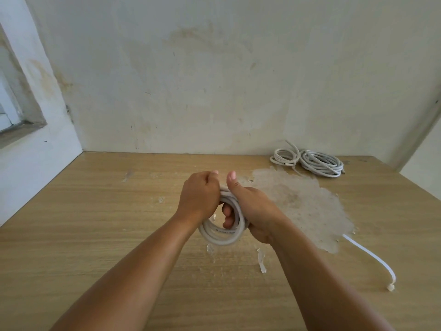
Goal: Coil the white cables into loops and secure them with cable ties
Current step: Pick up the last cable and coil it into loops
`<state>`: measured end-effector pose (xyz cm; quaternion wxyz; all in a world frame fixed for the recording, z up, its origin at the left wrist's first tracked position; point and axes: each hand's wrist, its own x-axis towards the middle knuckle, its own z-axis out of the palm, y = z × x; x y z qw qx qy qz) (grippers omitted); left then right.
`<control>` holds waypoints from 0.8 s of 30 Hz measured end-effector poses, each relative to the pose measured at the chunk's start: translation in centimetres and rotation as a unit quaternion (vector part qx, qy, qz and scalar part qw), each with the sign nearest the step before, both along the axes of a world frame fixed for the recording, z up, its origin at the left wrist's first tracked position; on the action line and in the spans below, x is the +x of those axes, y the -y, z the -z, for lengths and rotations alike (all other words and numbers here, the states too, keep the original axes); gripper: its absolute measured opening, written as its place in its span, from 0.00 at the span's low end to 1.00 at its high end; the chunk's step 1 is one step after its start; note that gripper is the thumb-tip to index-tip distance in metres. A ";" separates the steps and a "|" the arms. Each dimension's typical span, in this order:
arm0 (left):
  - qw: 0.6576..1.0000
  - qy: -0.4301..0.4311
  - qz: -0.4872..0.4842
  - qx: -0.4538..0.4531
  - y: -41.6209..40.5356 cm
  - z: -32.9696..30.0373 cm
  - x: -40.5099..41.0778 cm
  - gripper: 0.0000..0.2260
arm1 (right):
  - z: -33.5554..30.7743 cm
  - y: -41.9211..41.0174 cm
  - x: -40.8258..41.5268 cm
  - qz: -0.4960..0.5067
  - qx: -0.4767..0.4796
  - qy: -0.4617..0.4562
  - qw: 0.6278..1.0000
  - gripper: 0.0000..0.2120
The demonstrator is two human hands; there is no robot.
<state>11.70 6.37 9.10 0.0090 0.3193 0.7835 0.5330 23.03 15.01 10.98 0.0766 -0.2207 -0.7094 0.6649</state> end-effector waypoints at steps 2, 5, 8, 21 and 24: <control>1.000 0.030 0.001 0.002 -0.2 0.0 0.1 0.24 | 0.6 0.4 -0.3 0.040 0.001 -0.013 0.999 0.33; 0.999 0.050 0.008 0.003 -0.5 -0.1 0.6 0.22 | 1.6 0.6 -0.1 0.051 -0.033 -0.043 0.997 0.32; 0.998 0.061 0.008 0.013 -0.7 -0.5 1.0 0.20 | 1.8 0.3 0.2 0.063 -0.066 -0.064 0.994 0.29; 0.966 0.237 0.025 0.103 -2.0 -0.3 3.8 0.20 | 2.7 -1.1 1.3 0.142 -0.163 -0.141 0.966 0.23; 0.972 0.214 0.018 0.096 -2.5 -0.1 4.5 0.16 | 3.2 -1.6 2.0 0.149 -0.173 -0.139 0.964 0.24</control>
